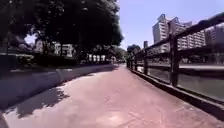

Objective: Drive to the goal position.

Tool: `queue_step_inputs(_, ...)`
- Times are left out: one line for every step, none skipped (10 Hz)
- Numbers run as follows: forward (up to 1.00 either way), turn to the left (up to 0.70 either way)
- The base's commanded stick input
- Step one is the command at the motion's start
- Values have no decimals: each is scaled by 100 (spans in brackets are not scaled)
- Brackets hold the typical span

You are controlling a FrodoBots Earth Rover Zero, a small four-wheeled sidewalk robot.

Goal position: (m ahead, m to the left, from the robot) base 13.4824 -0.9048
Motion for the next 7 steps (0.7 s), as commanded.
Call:
queue_step_inputs(100, 1)
queue_step_inputs(100, 1)
queue_step_inputs(100, 1)
queue_step_inputs(100, 1)
queue_step_inputs(100, 1)
queue_step_inputs(100, 1)
queue_step_inputs(100, 1)
